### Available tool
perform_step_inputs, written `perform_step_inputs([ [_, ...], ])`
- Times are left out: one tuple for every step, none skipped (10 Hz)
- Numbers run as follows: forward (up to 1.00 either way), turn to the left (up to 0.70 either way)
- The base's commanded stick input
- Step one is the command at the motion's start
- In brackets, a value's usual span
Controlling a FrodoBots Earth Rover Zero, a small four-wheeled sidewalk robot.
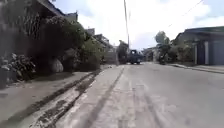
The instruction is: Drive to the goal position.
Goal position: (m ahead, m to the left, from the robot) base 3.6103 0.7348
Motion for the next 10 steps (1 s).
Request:
perform_step_inputs([
  [1.00, 0.00],
  [1.00, 0.00],
  [1.00, 0.00],
  [1.00, 0.00],
  [1.00, 0.00],
  [1.00, -0.04],
  [1.00, -0.34],
  [1.00, -0.39],
  [1.00, -0.39],
  [1.00, -0.17],
])
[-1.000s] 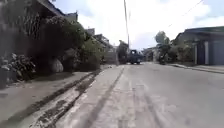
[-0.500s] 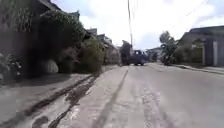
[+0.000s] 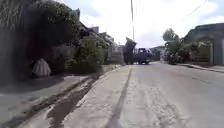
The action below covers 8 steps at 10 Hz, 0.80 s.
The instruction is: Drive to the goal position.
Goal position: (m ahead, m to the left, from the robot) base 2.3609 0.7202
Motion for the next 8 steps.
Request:
perform_step_inputs([
  [1.00, -0.05],
  [1.00, 0.00],
  [1.00, 0.00],
  [1.00, 0.00],
  [1.00, 0.00],
  [1.00, 0.00],
  [1.00, 0.00],
  [1.00, 0.00],
])
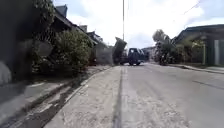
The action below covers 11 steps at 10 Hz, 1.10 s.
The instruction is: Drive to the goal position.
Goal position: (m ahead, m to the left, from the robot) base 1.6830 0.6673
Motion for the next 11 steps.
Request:
perform_step_inputs([
  [1.00, 0.00],
  [1.00, 0.00],
  [1.00, 0.16],
  [1.00, 0.37],
  [1.00, 0.34],
  [1.00, 0.18],
  [1.00, 0.00],
  [1.00, 0.00],
  [1.00, 0.00],
  [1.00, 0.00],
  [1.00, 0.00],
])
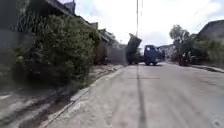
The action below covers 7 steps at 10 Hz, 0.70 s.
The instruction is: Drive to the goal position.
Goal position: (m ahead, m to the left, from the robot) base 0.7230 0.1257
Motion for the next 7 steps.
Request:
perform_step_inputs([
  [1.00, 0.00],
  [1.00, 0.00],
  [1.00, 0.00],
  [1.00, 0.00],
  [1.00, 0.00],
  [1.00, 0.00],
  [0.98, 0.00],
])
